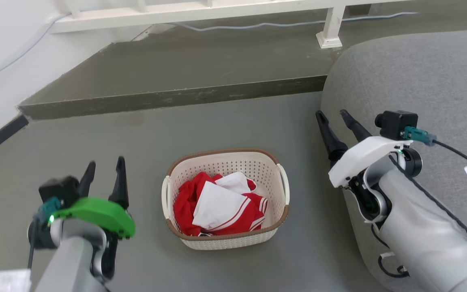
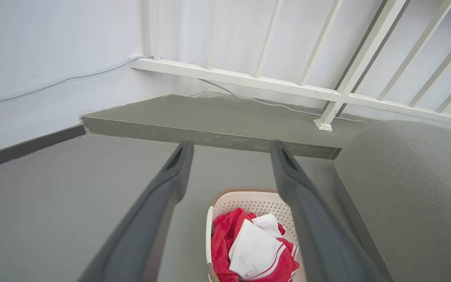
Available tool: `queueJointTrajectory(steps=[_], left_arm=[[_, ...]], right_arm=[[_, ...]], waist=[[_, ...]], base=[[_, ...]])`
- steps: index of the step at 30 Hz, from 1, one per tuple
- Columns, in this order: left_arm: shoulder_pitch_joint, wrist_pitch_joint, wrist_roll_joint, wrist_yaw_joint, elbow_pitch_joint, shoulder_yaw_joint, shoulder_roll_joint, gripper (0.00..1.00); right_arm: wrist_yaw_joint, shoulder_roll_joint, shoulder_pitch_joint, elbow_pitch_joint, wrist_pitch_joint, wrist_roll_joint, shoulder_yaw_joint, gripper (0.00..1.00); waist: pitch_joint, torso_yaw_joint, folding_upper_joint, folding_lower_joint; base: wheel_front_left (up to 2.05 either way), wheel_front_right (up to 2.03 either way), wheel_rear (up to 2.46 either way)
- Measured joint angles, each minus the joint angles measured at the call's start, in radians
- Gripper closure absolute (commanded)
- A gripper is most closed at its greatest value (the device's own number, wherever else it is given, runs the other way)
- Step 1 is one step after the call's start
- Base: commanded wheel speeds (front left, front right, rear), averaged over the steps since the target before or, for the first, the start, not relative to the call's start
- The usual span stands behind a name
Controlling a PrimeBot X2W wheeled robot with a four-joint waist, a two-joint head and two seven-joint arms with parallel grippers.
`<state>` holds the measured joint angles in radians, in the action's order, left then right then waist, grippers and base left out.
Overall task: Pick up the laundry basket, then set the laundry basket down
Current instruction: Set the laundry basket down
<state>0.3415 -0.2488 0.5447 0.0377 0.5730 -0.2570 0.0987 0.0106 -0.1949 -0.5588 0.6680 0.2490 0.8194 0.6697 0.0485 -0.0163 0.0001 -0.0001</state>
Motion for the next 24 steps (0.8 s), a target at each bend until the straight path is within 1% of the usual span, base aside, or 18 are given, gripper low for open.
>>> queueJointTrajectory(steps=[3,4,7,9,12,24], left_arm=[[-0.051,0.0,-0.017,-0.012,-0.041,0.015,-0.003,0.0],[-0.065,0.0,-0.023,-0.013,-0.057,0.022,-0.004,0.0],[-0.095,0.0,-0.041,-0.022,-0.116,0.036,-0.013,0.0],[-0.11,0.0,-0.059,-0.029,-0.149,0.046,-0.02,0.0],[-0.139,0.0,-0.069,-0.039,-0.185,0.064,-0.026,0.0],[-0.226,0.0,-0.111,-0.044,-0.267,0.086,-0.038,0.0]], right_arm=[[0.003,-0.003,0.039,-0.077,0.0,-0.047,-0.037,0.0],[0.009,-0.004,0.051,-0.097,0.0,-0.06,-0.045,0.0],[0.01,-0.007,0.101,-0.149,0.001,-0.1,-0.07,0.0],[0.025,-0.009,0.14,-0.174,0.001,-0.116,-0.089,0.0],[0.035,-0.012,0.193,-0.209,0.001,-0.143,-0.116,0.0],[0.037,0.004,0.315,-0.316,0.001,-0.224,-0.176,0.0]], waist=[[-0.005,-0.004,0.0,0.0],[-0.006,-0.004,0.0,0.0],[-0.007,-0.005,0.0,0.0],[-0.008,-0.005,0.0,0.0],[-0.008,-0.004,0.0,0.0],[-0.022,0.004,0.0,0.0]], base=[[0.0,0.0,0.0],[0.0,0.0,0.0],[0.0,0.0,0.0],[0.0,0.0,0.0],[0.0,0.0,0.0],[0.0,0.0,0.0]])
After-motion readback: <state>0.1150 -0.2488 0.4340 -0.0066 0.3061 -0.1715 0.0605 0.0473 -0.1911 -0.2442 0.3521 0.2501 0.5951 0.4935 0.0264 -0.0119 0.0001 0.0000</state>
